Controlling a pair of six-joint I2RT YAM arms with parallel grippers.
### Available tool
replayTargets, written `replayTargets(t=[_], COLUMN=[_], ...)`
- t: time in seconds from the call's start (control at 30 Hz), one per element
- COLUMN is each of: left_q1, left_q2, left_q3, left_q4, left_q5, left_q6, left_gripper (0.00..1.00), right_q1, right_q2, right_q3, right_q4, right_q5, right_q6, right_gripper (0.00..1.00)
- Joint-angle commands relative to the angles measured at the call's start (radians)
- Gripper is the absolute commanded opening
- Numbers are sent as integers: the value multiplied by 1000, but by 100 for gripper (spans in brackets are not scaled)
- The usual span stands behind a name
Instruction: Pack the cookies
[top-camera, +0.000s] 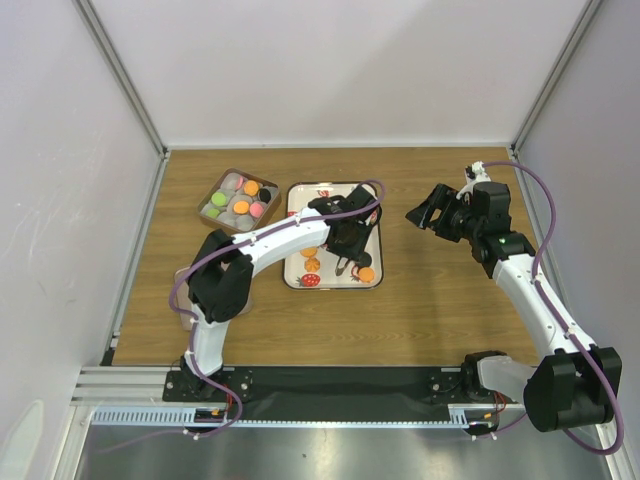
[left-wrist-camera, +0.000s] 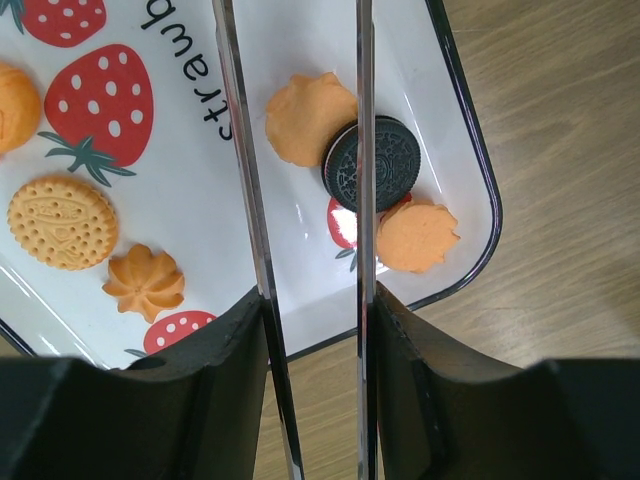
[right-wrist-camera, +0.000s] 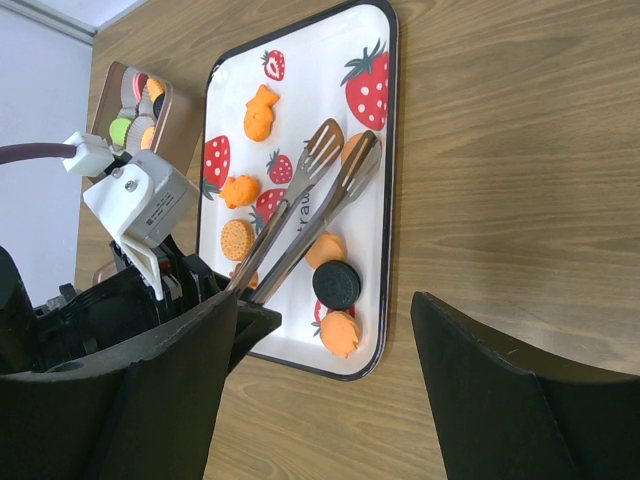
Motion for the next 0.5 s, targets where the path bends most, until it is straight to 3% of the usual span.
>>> replayTargets(t=[0.0,0.47], left_q1=[-3,24], left_q2=[-10,-37], left_q3=[35,42], left_q4=[8,-29], left_q5=[20,71], left_q6=[5,21], left_gripper=[46,45], right_q1=[-4,-4], right_q2=[-25,-26], right_q3=[20,20], right_q4=[9,11], right_q5=[-5,-2], right_q6=[-19,-21], right_gripper=[77,77])
